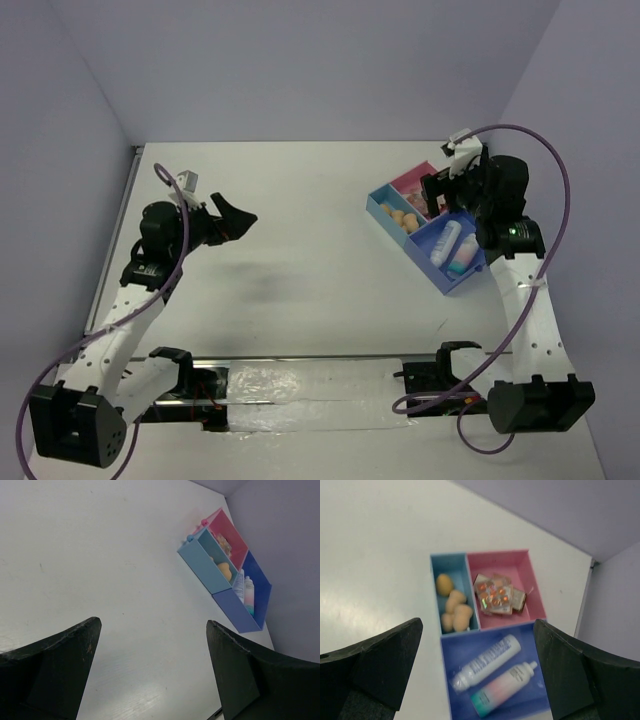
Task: Organize the makeup
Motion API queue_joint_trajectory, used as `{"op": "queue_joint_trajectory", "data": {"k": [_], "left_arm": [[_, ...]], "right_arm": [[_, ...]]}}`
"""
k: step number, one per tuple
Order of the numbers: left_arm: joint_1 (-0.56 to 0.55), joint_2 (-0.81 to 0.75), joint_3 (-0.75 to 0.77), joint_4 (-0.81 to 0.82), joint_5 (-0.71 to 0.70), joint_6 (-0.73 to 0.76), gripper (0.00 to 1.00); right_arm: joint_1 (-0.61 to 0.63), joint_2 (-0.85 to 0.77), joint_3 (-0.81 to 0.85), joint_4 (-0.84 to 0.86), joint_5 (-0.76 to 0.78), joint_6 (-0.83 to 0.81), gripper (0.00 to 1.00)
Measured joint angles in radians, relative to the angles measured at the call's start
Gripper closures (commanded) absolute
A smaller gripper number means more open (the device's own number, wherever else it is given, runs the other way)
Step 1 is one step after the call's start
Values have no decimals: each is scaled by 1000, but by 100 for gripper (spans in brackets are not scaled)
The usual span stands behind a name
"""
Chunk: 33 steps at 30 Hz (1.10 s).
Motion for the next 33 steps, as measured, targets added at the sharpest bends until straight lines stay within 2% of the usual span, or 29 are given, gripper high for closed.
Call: {"op": "queue_joint_trajectory", "data": {"k": [5, 10, 17, 33], "left_arm": [[0, -62, 42, -71, -77, 2, 1], [0, -86, 85, -115, -130, 3, 1], [0, -108, 95, -146, -181, 2, 1], [0, -154, 87, -153, -226, 8, 1]], "right_arm": [[0, -127, -163, 163, 61, 122, 0], [0, -169, -243, 183, 49, 208, 1], [0, -151, -264, 182, 61, 257, 0], [0, -133, -296, 218, 58, 256, 0]]}}
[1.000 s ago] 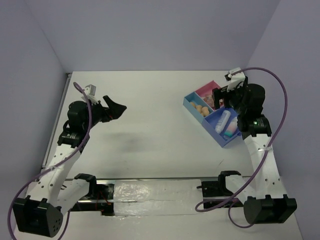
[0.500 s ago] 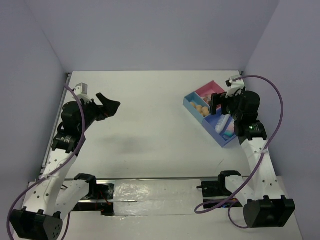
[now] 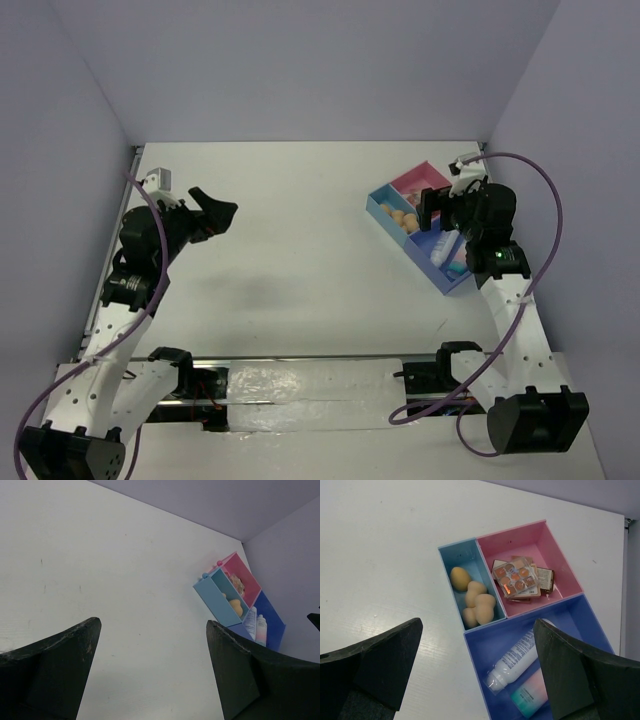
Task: Organize the makeup
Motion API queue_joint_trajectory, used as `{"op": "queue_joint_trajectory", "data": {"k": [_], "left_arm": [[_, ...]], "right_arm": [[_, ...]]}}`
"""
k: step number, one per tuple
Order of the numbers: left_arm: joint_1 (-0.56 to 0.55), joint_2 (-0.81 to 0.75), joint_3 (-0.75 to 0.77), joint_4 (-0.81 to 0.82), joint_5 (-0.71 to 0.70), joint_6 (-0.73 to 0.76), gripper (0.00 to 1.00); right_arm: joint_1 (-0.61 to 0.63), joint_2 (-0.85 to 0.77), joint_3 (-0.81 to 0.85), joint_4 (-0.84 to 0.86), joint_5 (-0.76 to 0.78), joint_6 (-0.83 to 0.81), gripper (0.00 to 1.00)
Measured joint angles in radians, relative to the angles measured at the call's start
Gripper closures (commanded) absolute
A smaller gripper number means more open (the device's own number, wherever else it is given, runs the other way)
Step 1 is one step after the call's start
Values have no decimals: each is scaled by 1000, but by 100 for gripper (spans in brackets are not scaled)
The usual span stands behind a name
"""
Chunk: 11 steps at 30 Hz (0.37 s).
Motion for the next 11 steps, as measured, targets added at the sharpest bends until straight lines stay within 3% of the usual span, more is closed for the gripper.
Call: {"op": "queue_joint_trajectory", "data": {"k": [11], "left_arm": [[0, 3, -22, 6, -2, 1, 1]], "right_arm": [[0, -2, -24, 7, 2, 0, 0]]}}
